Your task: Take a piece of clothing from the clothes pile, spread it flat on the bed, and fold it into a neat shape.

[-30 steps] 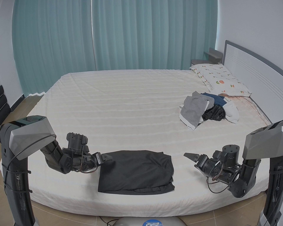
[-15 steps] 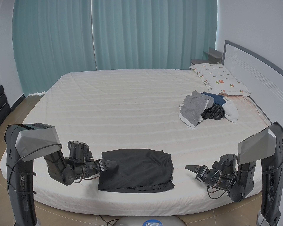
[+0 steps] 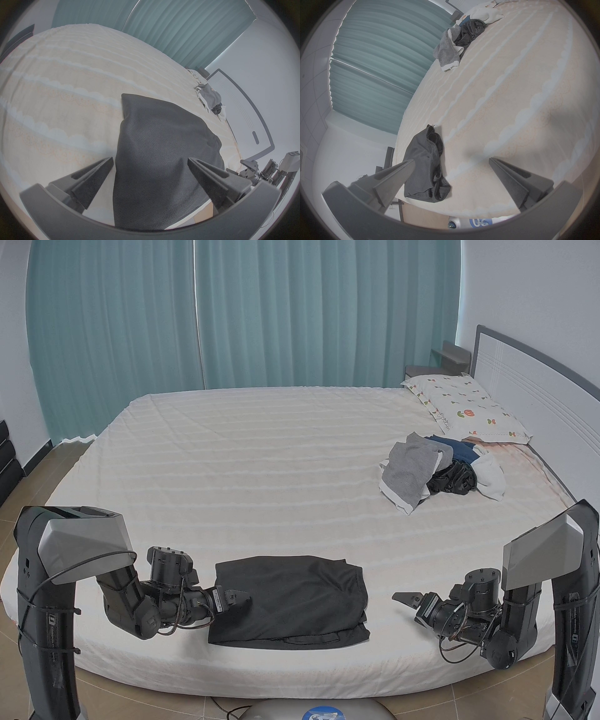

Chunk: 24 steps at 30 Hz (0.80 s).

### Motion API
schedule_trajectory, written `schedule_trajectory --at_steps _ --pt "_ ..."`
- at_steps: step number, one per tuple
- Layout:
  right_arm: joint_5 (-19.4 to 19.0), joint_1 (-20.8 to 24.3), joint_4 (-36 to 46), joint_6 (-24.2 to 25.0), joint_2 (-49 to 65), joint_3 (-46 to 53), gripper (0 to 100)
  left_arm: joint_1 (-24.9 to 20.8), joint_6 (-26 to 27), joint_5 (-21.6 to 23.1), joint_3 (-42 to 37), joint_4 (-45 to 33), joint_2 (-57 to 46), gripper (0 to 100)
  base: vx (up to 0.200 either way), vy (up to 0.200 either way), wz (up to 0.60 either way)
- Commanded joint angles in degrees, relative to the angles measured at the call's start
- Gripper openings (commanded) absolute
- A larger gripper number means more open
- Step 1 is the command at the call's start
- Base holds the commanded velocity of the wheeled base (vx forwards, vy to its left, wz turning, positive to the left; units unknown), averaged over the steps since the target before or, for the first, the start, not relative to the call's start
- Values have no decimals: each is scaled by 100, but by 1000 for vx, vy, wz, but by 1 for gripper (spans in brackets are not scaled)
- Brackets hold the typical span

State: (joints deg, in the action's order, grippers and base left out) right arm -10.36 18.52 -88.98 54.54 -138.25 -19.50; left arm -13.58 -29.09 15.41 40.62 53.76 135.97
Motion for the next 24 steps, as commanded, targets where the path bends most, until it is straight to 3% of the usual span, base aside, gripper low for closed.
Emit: schedule_trajectory --at_steps 1,24 --pt "-1 3 -58 -5 -9 -1 100 5 -18 15 -1 3 8 0 0 0 0" --pt "-10 3 -58 -5 -17 8 100 -4 -9 -3 16 -15 -36 0 0 0 0"
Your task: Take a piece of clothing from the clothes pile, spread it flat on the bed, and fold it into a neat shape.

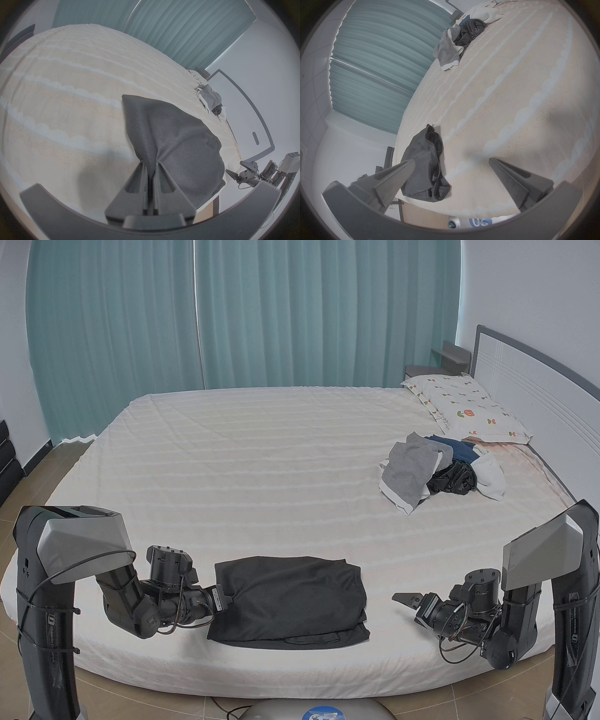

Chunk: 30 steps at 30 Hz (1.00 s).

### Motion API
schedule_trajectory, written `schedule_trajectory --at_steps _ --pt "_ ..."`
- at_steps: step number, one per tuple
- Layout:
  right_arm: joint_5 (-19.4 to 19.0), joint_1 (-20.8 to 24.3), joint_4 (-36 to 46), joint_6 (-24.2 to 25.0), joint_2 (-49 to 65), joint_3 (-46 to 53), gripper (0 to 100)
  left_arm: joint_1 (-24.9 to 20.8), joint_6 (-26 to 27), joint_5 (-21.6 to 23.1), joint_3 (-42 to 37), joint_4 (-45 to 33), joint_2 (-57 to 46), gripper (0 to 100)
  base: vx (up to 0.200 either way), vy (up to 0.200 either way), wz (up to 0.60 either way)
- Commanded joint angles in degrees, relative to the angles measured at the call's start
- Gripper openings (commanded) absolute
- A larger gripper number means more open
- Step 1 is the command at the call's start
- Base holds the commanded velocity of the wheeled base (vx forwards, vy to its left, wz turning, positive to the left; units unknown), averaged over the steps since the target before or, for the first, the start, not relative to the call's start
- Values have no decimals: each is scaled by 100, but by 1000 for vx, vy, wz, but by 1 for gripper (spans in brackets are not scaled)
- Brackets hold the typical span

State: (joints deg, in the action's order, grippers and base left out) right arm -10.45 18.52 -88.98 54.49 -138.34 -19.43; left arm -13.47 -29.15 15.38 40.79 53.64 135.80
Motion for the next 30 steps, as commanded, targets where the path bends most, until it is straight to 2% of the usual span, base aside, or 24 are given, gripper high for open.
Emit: schedule_trajectory --at_steps 1,13,30 --pt "-1 3 -58 0 -9 -8 100 -15 -3 0 -1 -11 -28 0 0 0 0" --pt "-1 3 -58 -9 -18 -8 100 -50 -30 8 17 -29 -28 0 0 0 0" --pt "-1 -6 -58 0 -18 -8 100 -50 -3 0 -18 -3 -28 0 0 200 0"
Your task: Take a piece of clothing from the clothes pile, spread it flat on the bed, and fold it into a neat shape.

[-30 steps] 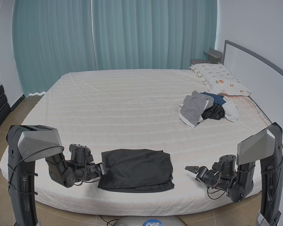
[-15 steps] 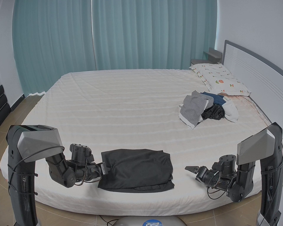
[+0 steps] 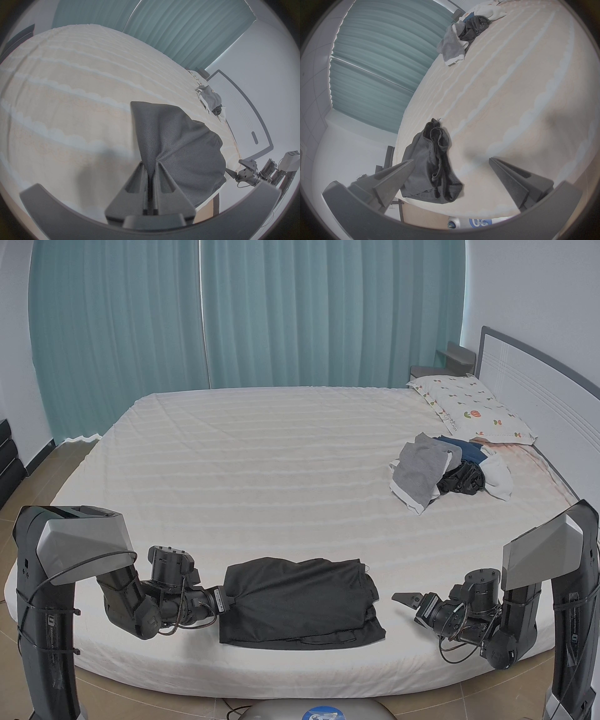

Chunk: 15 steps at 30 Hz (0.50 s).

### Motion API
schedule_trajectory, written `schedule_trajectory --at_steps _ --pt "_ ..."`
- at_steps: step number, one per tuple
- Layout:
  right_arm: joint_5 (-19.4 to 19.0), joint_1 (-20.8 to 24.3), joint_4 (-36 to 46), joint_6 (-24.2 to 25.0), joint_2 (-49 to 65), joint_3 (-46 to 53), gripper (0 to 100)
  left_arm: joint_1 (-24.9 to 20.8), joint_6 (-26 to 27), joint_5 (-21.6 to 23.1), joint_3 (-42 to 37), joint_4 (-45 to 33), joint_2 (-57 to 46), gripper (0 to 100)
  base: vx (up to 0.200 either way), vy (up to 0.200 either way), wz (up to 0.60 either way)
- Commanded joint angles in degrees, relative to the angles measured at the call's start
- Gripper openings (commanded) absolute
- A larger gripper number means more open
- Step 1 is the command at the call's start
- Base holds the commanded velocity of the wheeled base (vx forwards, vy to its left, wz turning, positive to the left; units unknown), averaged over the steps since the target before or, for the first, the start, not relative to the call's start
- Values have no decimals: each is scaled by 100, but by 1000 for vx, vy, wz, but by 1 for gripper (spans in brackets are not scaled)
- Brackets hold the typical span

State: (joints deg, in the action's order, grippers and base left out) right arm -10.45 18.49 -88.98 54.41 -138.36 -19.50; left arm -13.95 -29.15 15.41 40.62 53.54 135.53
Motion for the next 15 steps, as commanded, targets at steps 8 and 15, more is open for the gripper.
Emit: schedule_trajectory --at_steps 8,15 --pt "-1 5 -58 0 -15 -1 100 -3 -3 -3 -1 7 -1 0 0 200 0" --pt "-1 -4 -58 0 -15 -1 100 -3 -3 -3 -10 7 -1 0 0 200 0"
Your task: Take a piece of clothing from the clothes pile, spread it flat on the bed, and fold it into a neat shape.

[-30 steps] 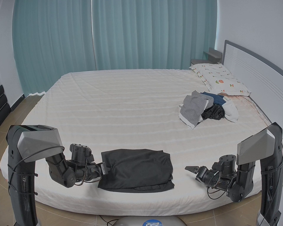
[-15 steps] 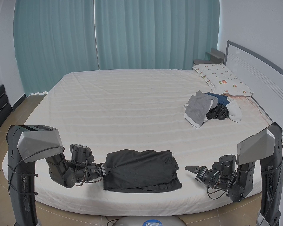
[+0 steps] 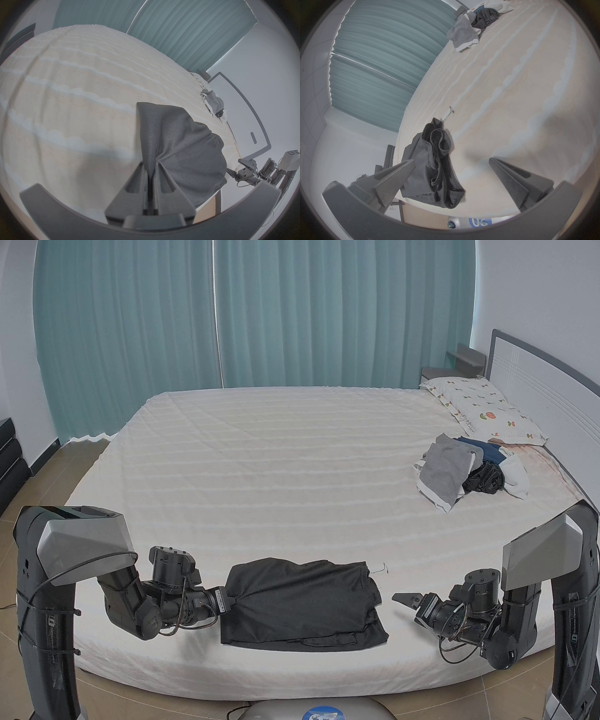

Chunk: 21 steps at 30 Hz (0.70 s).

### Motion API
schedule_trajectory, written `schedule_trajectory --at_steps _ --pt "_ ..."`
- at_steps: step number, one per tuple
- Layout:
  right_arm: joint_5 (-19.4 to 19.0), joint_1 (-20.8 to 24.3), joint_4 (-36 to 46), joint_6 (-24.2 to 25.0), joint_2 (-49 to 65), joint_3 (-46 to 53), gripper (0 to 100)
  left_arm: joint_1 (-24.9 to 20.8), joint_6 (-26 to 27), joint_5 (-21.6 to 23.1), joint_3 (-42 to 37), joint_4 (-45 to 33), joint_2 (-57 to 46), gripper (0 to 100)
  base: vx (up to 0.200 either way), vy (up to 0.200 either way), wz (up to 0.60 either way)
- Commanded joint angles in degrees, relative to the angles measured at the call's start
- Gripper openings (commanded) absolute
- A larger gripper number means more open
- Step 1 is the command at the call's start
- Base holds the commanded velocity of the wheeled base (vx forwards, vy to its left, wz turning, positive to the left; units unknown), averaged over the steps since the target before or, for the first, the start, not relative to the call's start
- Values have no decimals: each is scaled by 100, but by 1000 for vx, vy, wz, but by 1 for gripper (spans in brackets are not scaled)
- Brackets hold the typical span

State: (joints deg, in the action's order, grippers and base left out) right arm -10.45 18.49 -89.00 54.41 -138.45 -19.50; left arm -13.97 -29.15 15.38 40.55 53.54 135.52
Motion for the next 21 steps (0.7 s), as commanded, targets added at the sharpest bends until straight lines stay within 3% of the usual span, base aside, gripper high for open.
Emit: schedule_trajectory --at_steps 1,21 --pt "-1 5 -56 0 -7 -1 100 0 -3 0 -3 7 0 0 0 200 0" --pt "-1 5 -56 0 -7 -1 100 0 6 0 -56 16 -8 0 0 200 0"
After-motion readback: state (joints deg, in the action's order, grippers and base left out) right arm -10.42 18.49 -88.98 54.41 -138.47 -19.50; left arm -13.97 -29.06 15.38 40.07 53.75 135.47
